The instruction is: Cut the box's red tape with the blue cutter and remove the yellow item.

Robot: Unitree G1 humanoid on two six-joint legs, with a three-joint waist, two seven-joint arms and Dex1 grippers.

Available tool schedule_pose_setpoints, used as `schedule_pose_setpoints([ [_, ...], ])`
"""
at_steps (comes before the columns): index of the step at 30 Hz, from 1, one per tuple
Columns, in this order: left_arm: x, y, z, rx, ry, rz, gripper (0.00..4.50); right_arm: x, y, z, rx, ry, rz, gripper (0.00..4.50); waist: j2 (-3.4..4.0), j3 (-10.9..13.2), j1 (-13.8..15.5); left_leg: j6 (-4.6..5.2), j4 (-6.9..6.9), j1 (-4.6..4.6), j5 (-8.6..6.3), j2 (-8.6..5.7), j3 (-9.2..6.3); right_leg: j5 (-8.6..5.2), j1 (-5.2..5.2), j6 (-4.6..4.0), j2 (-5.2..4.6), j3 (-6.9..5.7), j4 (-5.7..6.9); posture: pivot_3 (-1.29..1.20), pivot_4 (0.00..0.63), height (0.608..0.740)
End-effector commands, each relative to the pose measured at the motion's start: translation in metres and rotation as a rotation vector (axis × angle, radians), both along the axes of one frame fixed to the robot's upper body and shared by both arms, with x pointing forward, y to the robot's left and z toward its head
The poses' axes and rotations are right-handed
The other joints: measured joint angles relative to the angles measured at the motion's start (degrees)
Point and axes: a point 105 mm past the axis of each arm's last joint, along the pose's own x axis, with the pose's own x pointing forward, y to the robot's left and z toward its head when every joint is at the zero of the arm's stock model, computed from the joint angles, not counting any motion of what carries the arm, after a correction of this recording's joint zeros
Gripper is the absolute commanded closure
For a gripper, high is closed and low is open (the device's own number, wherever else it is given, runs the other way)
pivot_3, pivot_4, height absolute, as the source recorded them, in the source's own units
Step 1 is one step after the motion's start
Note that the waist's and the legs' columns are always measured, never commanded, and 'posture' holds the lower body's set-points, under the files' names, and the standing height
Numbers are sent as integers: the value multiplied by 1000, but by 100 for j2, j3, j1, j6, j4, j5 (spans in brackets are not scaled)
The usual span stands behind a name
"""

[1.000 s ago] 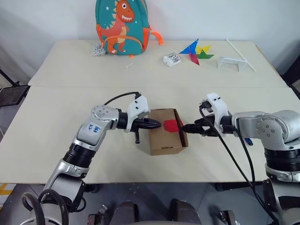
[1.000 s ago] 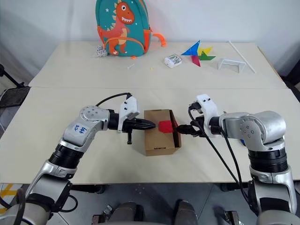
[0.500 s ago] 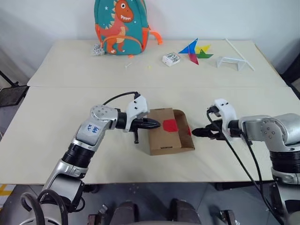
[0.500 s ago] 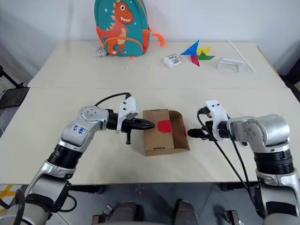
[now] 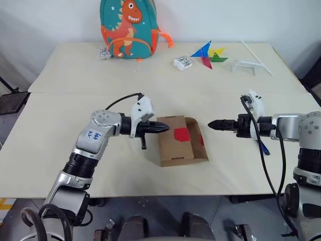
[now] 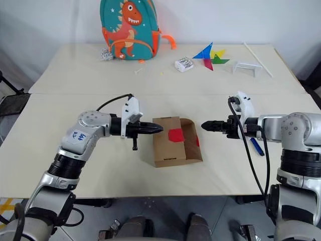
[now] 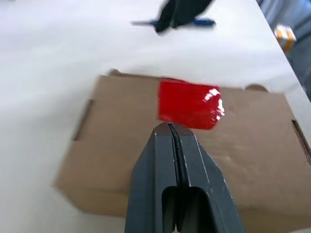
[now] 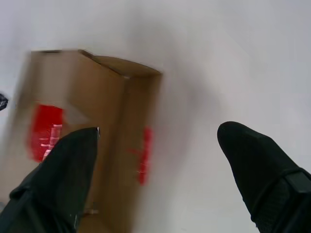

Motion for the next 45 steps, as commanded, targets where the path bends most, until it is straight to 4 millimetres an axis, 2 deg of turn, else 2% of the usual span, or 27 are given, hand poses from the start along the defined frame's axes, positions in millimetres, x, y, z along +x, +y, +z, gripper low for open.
schedule_pose_setpoints([
  [1,-3,18,22,-22,-63,4,4500,-4,6,-3,111,86,58,315,1,0,-17,0,-2,-1,0,-1,2,0,-1,0,0,1,-2,0,150,740],
  [3,-4,31,22,-17,-64,33,4500,1,12,-9,130,145,69,315,2,1,-70,0,-7,0,0,-1,4,0,-4,0,0,1,-2,0,150,740],
  [5,-5,33,23,-19,-67,40,4500,6,13,-15,120,177,49,315,3,1,-132,0,-8,-1,0,-1,5,0,-8,0,0,2,-1,0,150,740],
  [11,-16,13,19,-60,-32,6,4500,9,14,-29,113,218,59,315,2,1,-149,0,-7,-3,0,-1,3,0,-8,1,-1,2,1,0,150,740],
  [16,-18,4,3,-29,7,17,4500,10,22,-34,152,230,87,315,3,1,-169,0,-5,-1,0,0,5,0,-8,1,0,5,3,0,150,740],
  [23,-14,1,-17,57,22,47,4500,6,34,-41,205,252,131,315,3,1,-188,-2,-5,1,1,0,5,0,-8,1,0,5,4,0,150,740],
  [30,-10,-1,-22,77,30,61,4500,8,45,-51,206,258,150,315,3,0,-218,-3,-5,6,1,0,5,0,-8,1,0,6,11,0,150,740],
  [38,-9,3,-23,91,29,66,4500,8,47,-62,201,264,148,315,3,-1,-295,-5,-8,15,2,1,4,0,-7,1,0,8,24,0,150,740],
  [41,-8,5,-24,93,29,70,4500,6,53,-68,191,267,166,923,0,-4,-298,-5,-7,19,2,2,5,0,-3,1,0,9,25,0,150,740],
  [44,-8,5,-24,96,30,71,4500,7,55,-69,186,274,170,1902,1,-4,-304,-5,-9,22,2,2,5,0,-3,1,0,11,27,0,150,740],
  [45,-8,6,-24,96,29,71,4500,7,55,-69,179,274,172,1902,1,-4,-304,-6,-9,24,2,2,5,0,-3,1,0,11,29,0,150,740],
])
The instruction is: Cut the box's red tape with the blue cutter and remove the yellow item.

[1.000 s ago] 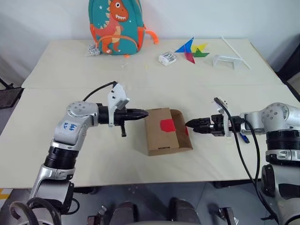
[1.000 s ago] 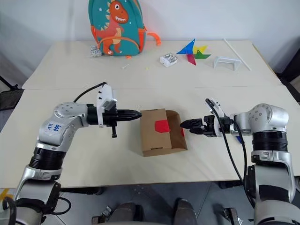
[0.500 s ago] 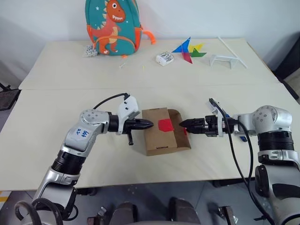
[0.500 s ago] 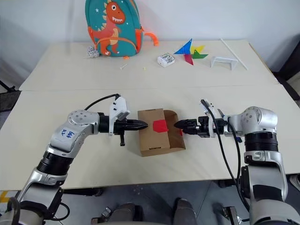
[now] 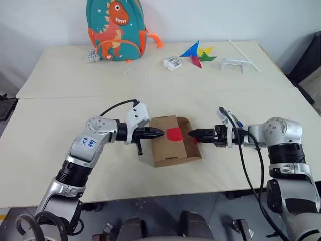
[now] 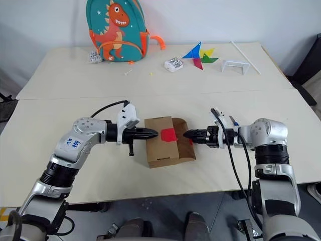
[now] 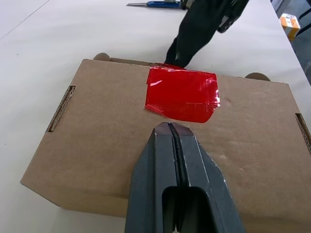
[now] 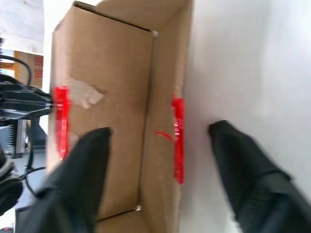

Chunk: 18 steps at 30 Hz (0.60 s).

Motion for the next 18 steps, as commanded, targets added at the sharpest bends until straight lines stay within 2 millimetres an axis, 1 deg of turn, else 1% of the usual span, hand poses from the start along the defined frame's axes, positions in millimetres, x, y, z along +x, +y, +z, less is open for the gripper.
schedule_pose_setpoints([
  [1,1,4,-2,19,-2,6,4500,-7,7,-20,-40,73,32,1902,0,0,1,0,0,0,0,0,0,0,0,0,0,0,1,0,150,740],
  [6,0,6,-3,20,-1,7,4500,-9,11,-29,-107,81,79,1902,-1,-1,-11,-1,-1,6,0,0,1,0,1,0,0,3,4,0,150,740],
  [10,0,5,-3,18,-1,7,4500,-11,15,-36,-149,83,119,1902,-3,-2,-14,-7,-16,47,-4,2,6,0,30,0,0,5,8,0,150,740],
  [14,-1,5,-3,18,-2,7,4500,-10,19,-40,-166,73,144,1902,-12,-8,-19,-10,-23,64,-5,5,12,-1,38,-1,1,8,8,0,150,740],
  [16,-1,5,-3,16,-4,7,4500,-10,22,-40,-167,69,154,2260,-13,-9,-21,-10,-23,65,-6,6,13,-1,38,-2,2,8,8,0,150,740],
  [18,-1,4,-3,16,-5,8,4500,-11,24,-40,-166,68,161,2832,-13,-9,-21,-11,-24,65,-6,7,14,-1,38,-2,2,8,8,0,150,740],
])
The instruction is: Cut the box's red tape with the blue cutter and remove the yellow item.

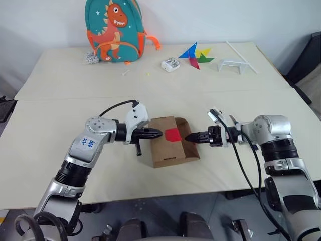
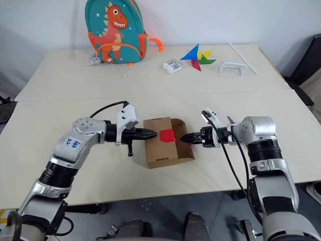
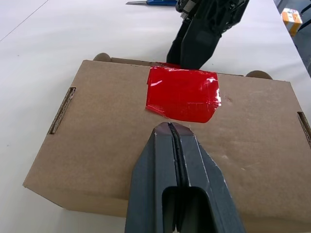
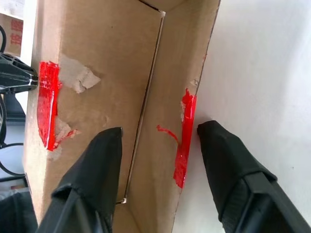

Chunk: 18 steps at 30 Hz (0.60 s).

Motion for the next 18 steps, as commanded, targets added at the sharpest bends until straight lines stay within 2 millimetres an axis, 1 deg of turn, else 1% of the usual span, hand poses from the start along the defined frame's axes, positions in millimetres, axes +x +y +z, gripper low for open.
schedule_pose_setpoints([
  [1,-1,2,-1,7,-8,5,4500,-14,11,-34,-61,119,45,3181,0,0,1,0,-1,0,0,0,0,0,0,0,0,0,0,0,150,740],
  [3,-1,2,-1,4,-9,7,4500,-15,12,-33,-58,119,50,3891,0,0,1,-1,-2,0,0,0,0,0,-1,0,0,-1,0,0,150,740],
  [5,0,2,-2,3,-10,8,4500,-14,14,-31,-48,117,51,4466,-4,-2,0,-1,-3,0,0,0,0,0,-1,0,0,-1,0,0,150,740],
  [9,0,1,-3,-2,-11,8,4500,-12,16,-22,-19,106,45,4466,-4,-2,4,-1,-3,2,0,2,0,0,1,-1,1,-2,0,0,150,740],
  [13,0,1,-4,-10,-12,12,4500,-9,13,-10,10,98,22,4466,-4,-2,7,-2,-3,1,-1,2,-1,-1,0,-1,1,-2,0,0,150,740],
  [15,2,4,-6,-18,-11,28,4500,-7,6,10,20,74,4,4466,0,0,12,-2,-3,0,-1,2,0,-1,0,-1,1,-2,0,0,150,740],
  [18,4,5,-8,-27,-11,43,4500,-6,-1,33,25,43,-15,4466,8,5,31,-2,-3,-5,-1,1,1,-1,-4,-1,1,-1,-1,0,150,740],
])
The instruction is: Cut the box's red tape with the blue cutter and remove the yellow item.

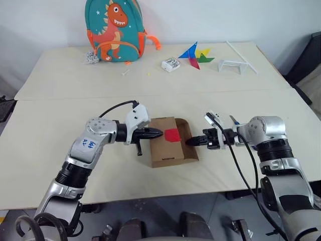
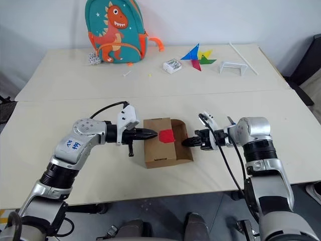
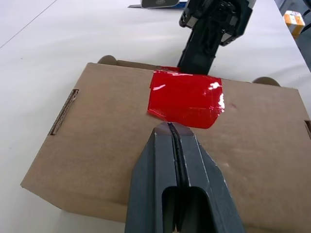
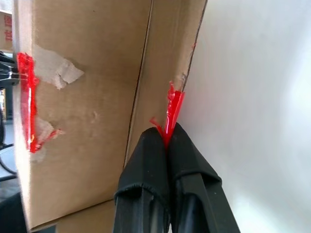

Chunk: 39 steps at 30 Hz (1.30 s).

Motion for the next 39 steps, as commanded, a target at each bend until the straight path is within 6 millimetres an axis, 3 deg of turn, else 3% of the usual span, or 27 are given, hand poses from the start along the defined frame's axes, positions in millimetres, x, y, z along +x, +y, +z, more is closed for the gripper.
schedule_pose_setpoints([
  [1,3,4,-7,-11,15,35,4500,1,-4,34,9,-58,-3,4466,5,3,8,0,1,-3,0,-1,0,0,-2,0,0,0,0,0,150,740],
  [11,8,-1,-15,-71,26,69,4500,-4,1,88,-43,-196,78,4466,5,4,140,1,13,-17,-1,-2,-1,0,-3,0,-1,-2,-13,0,150,740],
  [19,11,-3,-18,-114,34,100,4500,-11,5,113,-95,-259,114,4466,5,4,169,2,18,-23,-1,-3,-1,0,-2,0,-1,-5,-20,0,150,740],
  [33,12,-9,-25,-194,72,134,4500,-4,13,128,-274,-348,46,4466,5,4,156,5,22,-29,-3,-1,1,0,-2,0,-2,-6,-28,0,150,740],
  [39,8,-12,-29,-215,107,143,4500,-3,14,124,-363,-379,24,4466,5,4,177,7,26,-36,-4,0,-1,0,-3,0,-2,-8,-31,0,150,740],
])
